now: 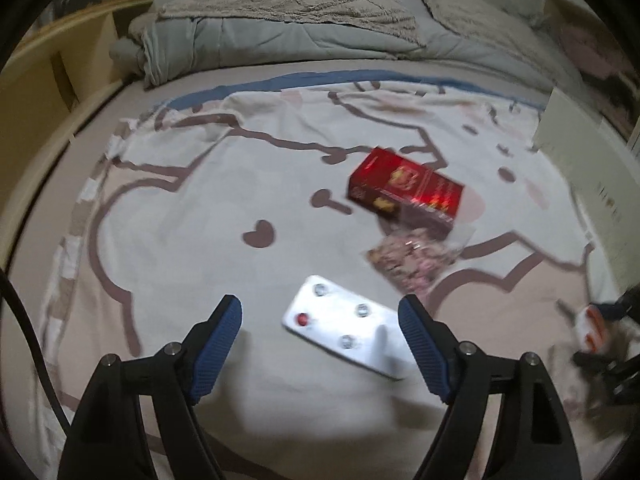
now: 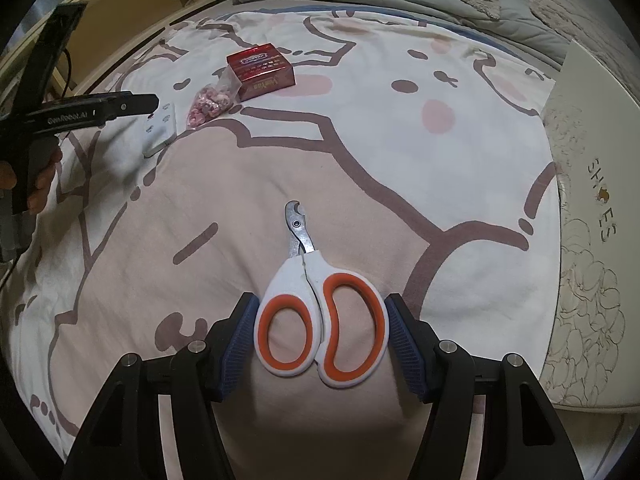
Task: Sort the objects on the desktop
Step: 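Center the left gripper over the white remote and close on it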
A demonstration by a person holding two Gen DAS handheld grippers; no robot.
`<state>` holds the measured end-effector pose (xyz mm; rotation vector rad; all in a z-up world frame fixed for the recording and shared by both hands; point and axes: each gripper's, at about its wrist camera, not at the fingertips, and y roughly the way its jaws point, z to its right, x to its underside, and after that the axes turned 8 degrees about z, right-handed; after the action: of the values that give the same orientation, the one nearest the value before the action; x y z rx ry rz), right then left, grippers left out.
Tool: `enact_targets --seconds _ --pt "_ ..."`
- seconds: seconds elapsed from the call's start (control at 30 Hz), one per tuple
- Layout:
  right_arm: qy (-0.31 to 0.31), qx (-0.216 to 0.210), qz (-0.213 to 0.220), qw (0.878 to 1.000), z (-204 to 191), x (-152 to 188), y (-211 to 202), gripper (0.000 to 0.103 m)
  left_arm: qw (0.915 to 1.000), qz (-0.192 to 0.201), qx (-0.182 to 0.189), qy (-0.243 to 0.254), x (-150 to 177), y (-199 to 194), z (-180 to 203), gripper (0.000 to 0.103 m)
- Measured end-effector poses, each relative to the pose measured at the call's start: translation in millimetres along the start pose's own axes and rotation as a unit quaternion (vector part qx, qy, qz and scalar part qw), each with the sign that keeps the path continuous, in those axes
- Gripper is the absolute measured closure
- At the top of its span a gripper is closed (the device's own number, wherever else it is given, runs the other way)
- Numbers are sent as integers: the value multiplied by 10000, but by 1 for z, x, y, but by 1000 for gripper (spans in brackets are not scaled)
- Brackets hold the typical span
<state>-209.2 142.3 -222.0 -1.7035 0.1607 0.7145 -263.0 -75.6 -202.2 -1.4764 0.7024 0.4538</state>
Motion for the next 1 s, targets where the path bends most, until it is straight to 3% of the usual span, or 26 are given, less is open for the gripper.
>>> enact_targets --seconds 0.23,0.43,0.7,1.0 --pt "-7 -29 25 10000 0 1 -1 38 9980 -263 527 211 5 8 5 22" --pt "-11 -64 42 10000 2 1 -1 38 9950 -464 689 550 3 20 16 22" --pt "-7 -175 83 9998 4 3 0 37 9939 -605 922 -22 -5 39 7 22" --pt "5 -262 108 9996 6 3 1 36 9844 -856 1538 8 4 28 16 22"
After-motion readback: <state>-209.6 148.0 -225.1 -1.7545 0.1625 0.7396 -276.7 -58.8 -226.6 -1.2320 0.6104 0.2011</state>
